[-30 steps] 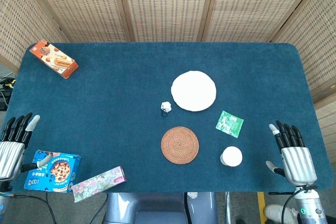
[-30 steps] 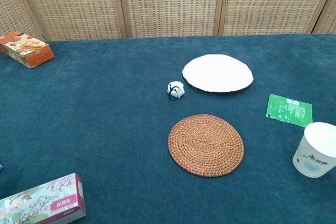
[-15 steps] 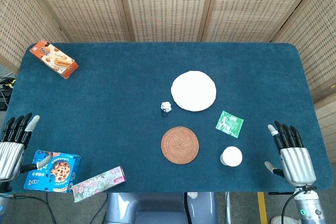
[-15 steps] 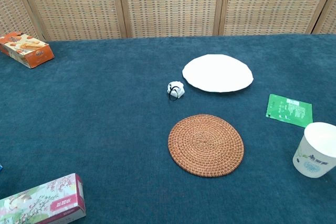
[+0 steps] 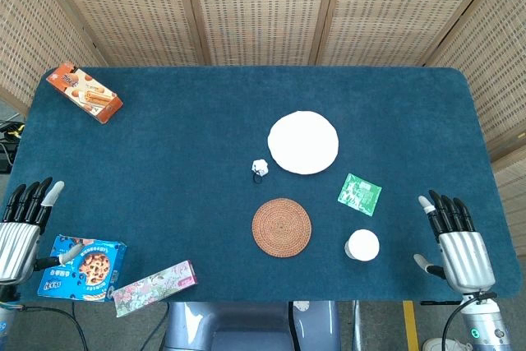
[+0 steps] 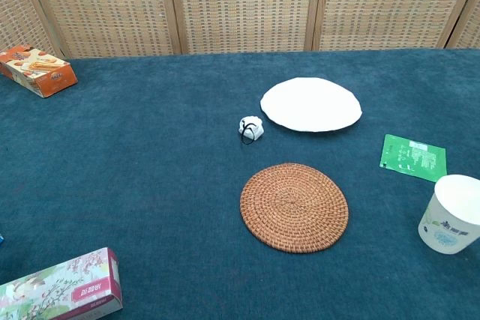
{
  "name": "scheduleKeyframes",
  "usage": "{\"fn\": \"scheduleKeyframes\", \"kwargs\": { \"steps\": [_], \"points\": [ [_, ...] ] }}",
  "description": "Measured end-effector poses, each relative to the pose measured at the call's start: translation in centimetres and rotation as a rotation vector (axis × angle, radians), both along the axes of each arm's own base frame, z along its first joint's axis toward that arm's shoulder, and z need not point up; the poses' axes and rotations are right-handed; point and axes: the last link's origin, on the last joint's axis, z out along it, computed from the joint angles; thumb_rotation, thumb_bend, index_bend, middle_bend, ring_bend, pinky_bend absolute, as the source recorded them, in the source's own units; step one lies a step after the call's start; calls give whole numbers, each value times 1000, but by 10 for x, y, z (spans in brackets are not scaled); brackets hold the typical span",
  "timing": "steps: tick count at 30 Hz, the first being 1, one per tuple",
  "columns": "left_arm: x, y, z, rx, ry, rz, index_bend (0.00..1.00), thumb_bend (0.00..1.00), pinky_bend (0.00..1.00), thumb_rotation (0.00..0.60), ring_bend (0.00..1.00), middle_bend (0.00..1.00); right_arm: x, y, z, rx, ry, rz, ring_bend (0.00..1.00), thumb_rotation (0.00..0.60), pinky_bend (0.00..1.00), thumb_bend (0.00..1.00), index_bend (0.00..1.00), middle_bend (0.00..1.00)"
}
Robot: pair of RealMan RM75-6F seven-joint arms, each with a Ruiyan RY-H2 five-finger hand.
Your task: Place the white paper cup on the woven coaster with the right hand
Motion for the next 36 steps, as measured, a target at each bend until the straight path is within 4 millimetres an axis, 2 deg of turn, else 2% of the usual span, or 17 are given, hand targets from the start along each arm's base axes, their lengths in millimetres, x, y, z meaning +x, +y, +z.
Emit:
{"fn": "scheduleKeyframes", "kwargs": {
  "steps": [9,16,27,36],
  "points": [
    [-1,1,0,0,0,6,0,79,0,0,0,0,8,1,-6,69,-40,56,0,600,0,32,42,0],
    [-1,2,1,8,1,5,0,80,0,0,0,0,16,-3,-13,160,3,117,0,600,0,33,49,0],
    [-1,1,3,16,-4,1,0,79,0,0,0,0,38,-11,-23,308,-37,200,0,600,0,33,224,0],
    [-2,2,5,20,-8,9,0,79,0,0,0,0,50,-24,-41,368,-45,199,0,600,0,33,245,0]
  ]
}}
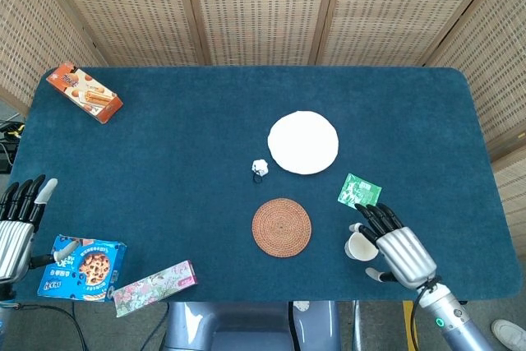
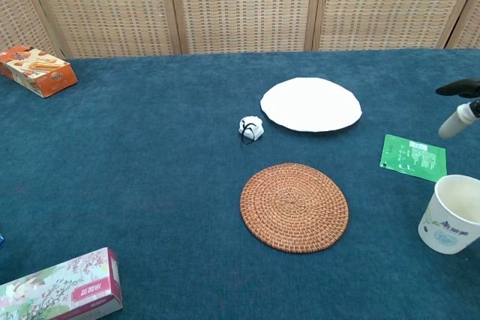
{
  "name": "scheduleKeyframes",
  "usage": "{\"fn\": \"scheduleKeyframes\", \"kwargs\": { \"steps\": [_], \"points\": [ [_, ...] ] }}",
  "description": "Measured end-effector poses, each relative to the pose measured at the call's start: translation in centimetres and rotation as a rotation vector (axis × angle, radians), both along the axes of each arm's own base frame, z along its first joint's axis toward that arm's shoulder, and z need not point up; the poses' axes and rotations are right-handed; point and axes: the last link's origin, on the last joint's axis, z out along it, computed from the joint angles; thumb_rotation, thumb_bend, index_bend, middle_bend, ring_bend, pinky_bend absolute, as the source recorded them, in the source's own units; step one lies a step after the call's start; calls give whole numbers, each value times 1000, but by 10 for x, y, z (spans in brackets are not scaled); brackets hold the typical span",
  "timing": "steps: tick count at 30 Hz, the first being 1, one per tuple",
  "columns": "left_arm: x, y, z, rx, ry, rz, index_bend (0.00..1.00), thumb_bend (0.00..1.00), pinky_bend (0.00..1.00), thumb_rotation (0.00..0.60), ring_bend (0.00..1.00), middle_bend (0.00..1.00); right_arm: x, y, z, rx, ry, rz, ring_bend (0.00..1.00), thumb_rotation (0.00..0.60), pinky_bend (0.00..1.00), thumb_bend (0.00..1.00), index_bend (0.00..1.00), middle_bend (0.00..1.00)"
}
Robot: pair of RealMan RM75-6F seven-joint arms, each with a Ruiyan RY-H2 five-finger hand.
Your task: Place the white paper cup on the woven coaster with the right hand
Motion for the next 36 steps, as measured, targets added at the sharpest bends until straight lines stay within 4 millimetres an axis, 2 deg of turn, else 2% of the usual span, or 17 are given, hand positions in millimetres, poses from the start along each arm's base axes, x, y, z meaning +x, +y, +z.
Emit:
{"fn": "scheduleKeyframes", "kwargs": {
  "steps": [9,23,36],
  "points": [
    [0,0,1,1,-6,0,0,79,0,0,0,0,2,-12,-14,33,48,-26,0,600,0,33,231,0],
    [1,0,-1,-5,1,-4,0,80,0,0,0,0,-19,-10,-16,37,86,-114,0,600,0,33,231,0],
    [-1,1,-2,-7,2,0,0,80,0,0,0,0,-29,-24,-23,59,91,-162,0,600,0,34,231,0]
  ]
}}
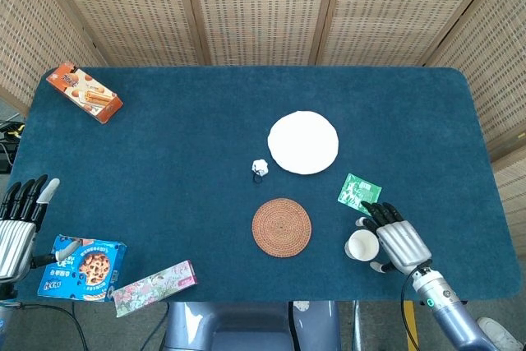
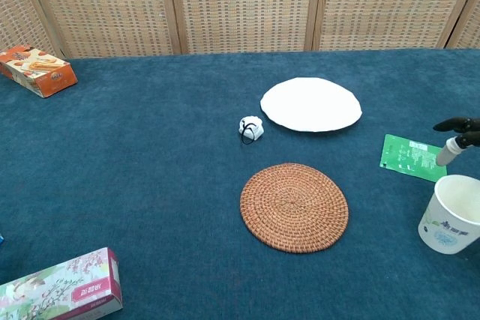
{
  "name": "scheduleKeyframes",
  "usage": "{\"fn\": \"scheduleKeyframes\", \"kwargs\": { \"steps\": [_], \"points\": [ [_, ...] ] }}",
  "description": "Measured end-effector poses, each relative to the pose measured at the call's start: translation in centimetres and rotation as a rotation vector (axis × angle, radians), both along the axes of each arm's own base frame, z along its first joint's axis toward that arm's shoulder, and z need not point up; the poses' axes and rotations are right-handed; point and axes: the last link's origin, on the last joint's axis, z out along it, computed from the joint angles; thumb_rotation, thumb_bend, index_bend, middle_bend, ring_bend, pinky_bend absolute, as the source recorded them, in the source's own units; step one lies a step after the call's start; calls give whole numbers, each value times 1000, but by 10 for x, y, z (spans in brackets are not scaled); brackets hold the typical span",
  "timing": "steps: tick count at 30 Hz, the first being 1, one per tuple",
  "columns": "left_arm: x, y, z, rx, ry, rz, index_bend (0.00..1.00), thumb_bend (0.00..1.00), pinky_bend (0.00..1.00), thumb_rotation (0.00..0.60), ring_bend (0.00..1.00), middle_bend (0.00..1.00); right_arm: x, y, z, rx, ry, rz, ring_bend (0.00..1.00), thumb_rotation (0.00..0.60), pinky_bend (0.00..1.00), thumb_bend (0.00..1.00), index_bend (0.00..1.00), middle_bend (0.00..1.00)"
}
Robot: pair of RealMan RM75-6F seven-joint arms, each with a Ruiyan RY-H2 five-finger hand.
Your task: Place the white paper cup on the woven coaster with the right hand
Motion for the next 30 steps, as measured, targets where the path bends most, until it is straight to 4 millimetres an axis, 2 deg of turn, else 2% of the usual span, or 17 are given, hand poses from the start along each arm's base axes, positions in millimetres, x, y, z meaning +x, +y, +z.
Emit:
{"fn": "scheduleKeyframes", "kwargs": {
  "steps": [9,18,24,30],
  "points": [
    [0,0,-1,-1,2,0,0,82,0,0,0,0,-3,-1,-8,15,4,-16,0,600,0,33,259,0],
    [-1,1,0,0,1,4,0,80,0,0,0,0,-3,-6,-16,7,-6,-11,0,600,0,33,482,66],
    [-1,1,0,1,0,5,0,80,0,0,0,0,1,-7,-17,7,-10,-7,0,600,0,33,492,75],
    [0,1,0,2,0,3,0,81,0,0,0,0,19,-13,-16,5,-23,31,0,600,0,32,491,75]
  ]
}}
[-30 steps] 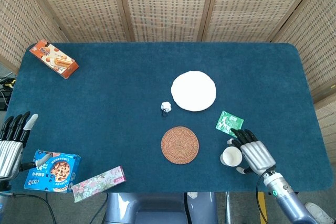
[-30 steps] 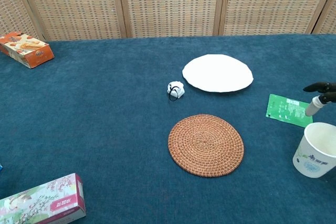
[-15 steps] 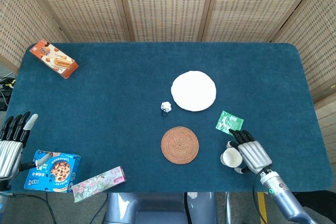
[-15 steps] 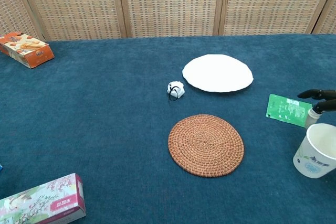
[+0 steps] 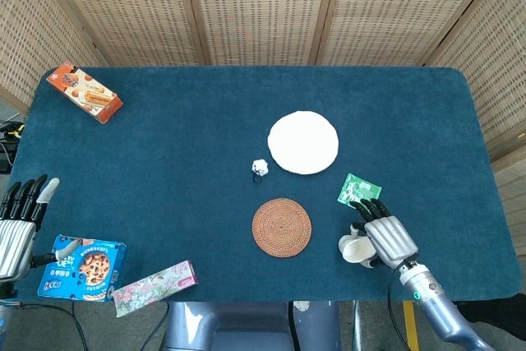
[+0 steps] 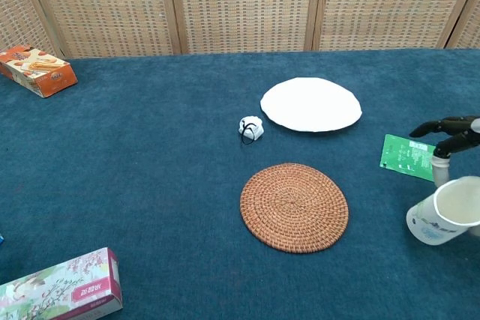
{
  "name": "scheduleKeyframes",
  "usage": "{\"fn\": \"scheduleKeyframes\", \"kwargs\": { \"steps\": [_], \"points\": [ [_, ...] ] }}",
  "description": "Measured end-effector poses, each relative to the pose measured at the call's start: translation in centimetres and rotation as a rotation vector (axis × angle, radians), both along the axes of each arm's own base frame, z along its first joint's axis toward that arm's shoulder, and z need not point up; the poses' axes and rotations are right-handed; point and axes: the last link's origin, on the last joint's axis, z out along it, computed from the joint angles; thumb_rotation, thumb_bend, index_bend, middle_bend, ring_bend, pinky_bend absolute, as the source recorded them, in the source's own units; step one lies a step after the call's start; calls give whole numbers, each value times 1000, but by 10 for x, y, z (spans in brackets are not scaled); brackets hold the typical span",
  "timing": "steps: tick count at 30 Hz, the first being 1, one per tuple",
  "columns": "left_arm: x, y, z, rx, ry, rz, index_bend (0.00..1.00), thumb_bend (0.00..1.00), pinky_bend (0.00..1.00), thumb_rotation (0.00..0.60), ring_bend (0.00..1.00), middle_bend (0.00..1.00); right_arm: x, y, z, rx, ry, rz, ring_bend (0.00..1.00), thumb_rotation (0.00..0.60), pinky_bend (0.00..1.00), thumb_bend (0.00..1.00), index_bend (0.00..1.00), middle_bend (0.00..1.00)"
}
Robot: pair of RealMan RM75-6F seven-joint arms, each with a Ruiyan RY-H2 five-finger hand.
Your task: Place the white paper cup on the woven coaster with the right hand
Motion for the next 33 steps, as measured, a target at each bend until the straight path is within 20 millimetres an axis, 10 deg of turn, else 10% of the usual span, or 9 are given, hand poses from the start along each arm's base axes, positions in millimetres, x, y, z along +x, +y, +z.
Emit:
{"fn": "scheduleKeyframes", "kwargs": {
  "steps": [33],
  "points": [
    [-3,1,4,3,-25,6,0,81,0,0,0,0,131,-46,-61,90,-57,158,0,600,0,32,484,75]
  ]
}}
